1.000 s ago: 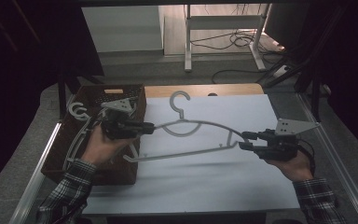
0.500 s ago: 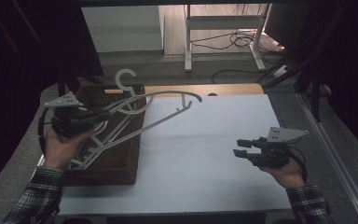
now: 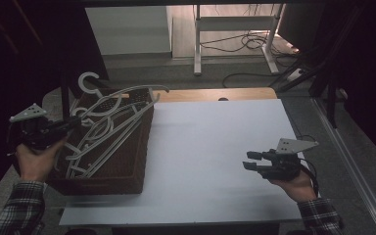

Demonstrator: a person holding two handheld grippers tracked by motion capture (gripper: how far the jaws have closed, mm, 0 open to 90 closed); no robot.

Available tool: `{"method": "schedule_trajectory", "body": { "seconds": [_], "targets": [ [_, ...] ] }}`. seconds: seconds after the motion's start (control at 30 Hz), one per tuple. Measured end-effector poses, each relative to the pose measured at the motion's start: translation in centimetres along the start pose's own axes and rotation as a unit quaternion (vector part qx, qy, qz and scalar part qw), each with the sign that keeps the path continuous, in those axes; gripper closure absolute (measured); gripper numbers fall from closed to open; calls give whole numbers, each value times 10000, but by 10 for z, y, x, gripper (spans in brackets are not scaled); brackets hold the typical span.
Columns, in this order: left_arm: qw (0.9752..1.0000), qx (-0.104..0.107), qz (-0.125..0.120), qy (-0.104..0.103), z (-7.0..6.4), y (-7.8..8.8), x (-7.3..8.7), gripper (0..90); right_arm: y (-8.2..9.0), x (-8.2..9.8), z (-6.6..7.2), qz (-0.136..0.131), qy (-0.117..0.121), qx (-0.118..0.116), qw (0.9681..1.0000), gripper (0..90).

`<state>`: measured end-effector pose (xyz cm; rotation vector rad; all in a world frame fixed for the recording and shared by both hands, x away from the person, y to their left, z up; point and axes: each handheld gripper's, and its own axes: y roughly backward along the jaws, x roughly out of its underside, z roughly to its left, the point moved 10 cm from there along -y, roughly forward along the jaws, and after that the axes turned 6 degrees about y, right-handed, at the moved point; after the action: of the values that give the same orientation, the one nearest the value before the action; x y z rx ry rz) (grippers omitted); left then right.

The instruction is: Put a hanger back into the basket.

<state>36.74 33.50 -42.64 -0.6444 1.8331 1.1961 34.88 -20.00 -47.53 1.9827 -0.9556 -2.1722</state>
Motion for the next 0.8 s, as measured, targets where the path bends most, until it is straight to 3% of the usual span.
{"method": "schedule_trajectory", "body": {
  "seconds": [0.17, 0.33, 0.7, 0.8],
  "targets": [
    [9991, -380, -62, 184, 26, 5, 11, 828, -2, 2, 0, 41, -9, -11, 10000, 570],
    [9981, -551, -30, 276, 41, 1, 24, 828, -3, 3, 1, 69, 2, -23, 10000, 570],
    [9974, -677, 210, 153, 42, -22, 40, 827, -5, 6, 1, 128, -9, -39, 9999, 568],
    [9974, -649, 212, 212, 45, -23, 44, 826, -5, 6, 2, 156, 23, -35, 9999, 568]
  ]
}}
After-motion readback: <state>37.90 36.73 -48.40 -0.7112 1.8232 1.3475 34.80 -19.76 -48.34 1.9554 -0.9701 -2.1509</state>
